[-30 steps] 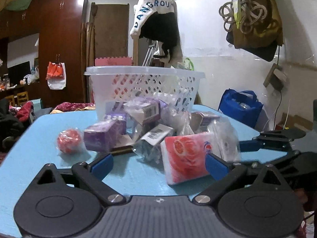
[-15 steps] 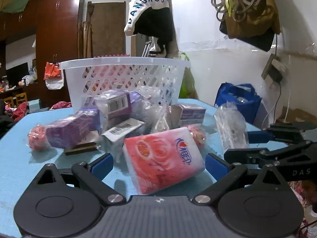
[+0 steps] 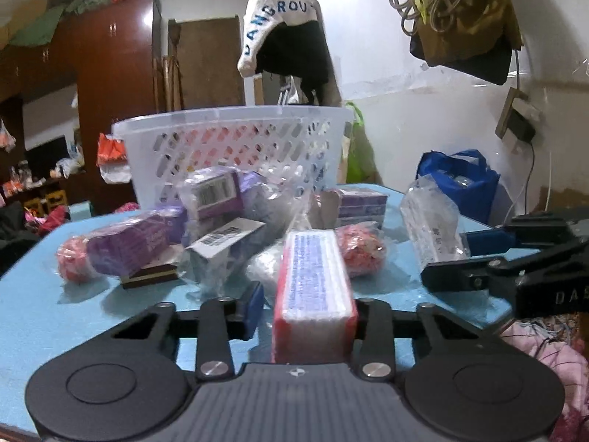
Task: Organize objects
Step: 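Grasp the red tissue pack with the left tool while the right tool grasps the clear bagged item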
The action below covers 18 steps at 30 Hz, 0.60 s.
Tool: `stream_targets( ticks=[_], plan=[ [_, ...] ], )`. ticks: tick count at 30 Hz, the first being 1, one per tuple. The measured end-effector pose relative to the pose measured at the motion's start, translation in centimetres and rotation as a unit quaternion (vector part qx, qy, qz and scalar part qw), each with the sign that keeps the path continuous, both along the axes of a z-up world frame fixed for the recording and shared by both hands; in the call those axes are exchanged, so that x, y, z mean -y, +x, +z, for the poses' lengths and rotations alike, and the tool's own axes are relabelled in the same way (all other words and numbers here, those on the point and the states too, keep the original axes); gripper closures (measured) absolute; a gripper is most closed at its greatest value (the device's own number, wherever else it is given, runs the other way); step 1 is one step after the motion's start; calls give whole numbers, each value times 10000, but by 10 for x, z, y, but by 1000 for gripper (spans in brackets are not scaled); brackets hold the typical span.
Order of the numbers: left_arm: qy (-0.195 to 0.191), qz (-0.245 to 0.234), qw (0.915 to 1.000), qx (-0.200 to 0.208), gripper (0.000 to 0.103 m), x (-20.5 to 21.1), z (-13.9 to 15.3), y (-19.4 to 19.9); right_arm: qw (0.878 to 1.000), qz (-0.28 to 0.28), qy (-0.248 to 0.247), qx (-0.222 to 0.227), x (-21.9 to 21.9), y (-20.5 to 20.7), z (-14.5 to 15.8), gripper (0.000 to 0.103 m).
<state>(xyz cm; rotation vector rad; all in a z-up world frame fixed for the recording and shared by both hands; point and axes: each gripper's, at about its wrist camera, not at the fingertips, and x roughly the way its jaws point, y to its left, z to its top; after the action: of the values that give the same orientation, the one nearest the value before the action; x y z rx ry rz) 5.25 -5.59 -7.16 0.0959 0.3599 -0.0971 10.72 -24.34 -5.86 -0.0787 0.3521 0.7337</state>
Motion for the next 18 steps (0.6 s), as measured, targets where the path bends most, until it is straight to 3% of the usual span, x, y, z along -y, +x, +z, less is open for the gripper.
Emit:
stream_targets(
  ticks=[10,18],
  plan=[
    [3,-64,9986,523,73,-25,15,-22,9999,-74,22,89,2,-1,7,47],
    [-154,-124,9992,333,73,-47,14,-12,10000,-58,40,16,0,1,4,47]
  ],
)
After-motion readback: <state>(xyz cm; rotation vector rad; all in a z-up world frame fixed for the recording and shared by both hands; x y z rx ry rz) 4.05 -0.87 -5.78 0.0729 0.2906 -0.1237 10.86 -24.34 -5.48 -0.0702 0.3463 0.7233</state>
